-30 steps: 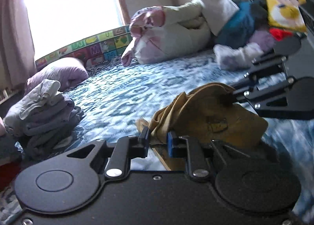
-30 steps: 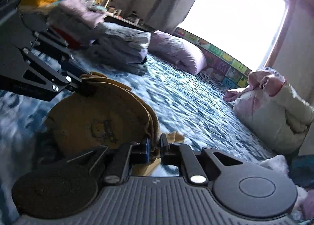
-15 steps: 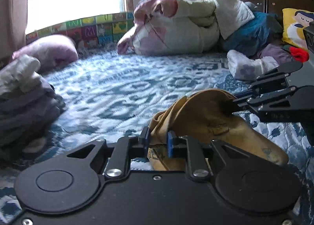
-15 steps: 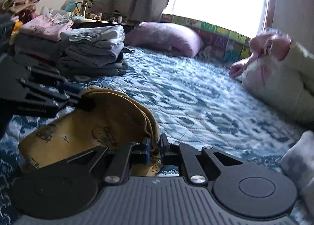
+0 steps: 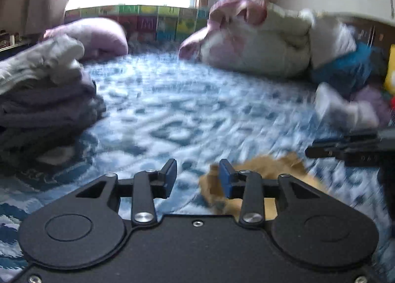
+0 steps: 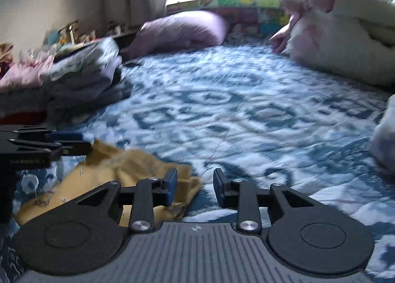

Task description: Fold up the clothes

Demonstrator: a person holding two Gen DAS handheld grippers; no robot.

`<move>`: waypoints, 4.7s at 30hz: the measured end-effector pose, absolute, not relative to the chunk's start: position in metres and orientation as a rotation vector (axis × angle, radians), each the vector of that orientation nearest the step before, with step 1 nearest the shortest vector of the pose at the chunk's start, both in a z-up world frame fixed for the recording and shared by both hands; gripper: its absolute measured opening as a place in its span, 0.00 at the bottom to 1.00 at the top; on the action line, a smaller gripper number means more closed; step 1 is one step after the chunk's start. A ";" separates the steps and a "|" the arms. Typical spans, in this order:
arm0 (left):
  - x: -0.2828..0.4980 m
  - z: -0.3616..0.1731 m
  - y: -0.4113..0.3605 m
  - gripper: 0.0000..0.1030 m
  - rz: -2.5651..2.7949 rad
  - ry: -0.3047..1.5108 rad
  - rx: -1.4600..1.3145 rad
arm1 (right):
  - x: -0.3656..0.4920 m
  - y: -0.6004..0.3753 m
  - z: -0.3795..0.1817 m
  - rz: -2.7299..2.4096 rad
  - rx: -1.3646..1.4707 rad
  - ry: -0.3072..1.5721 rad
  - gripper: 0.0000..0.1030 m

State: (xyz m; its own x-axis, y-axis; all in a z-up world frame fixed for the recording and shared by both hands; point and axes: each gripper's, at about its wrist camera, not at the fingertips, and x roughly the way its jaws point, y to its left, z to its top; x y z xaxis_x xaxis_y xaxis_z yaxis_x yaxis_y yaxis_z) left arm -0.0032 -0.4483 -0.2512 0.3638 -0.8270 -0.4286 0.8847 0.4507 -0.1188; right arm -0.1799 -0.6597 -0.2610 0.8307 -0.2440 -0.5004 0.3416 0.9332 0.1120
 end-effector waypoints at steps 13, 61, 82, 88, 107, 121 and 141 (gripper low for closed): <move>-0.023 -0.268 -0.478 0.44 -1.238 0.481 0.315 | -0.183 -0.577 -0.265 -0.071 -0.173 0.577 0.35; -0.060 -0.259 -0.454 0.33 -1.264 0.509 0.344 | -0.217 -0.608 -0.256 0.023 0.110 0.506 0.46; -0.001 -0.303 -0.434 0.45 -1.100 0.979 -0.330 | -0.220 -0.666 -0.314 -0.171 0.858 0.461 0.45; -0.001 -0.307 -0.444 0.28 -1.109 1.007 -0.351 | -0.202 -0.661 -0.318 -0.155 0.834 0.483 0.27; -0.057 -0.294 -0.377 0.52 -1.034 1.092 -0.447 | -0.289 -0.628 -0.302 -0.210 0.906 0.442 0.69; -0.059 -0.308 -0.419 0.12 -1.059 1.000 -0.393 | -0.244 -0.641 -0.320 -0.198 0.889 0.446 0.17; -0.071 -0.228 -0.634 0.11 -1.457 0.955 -0.334 | -0.344 -0.759 -0.244 -0.424 0.824 0.051 0.15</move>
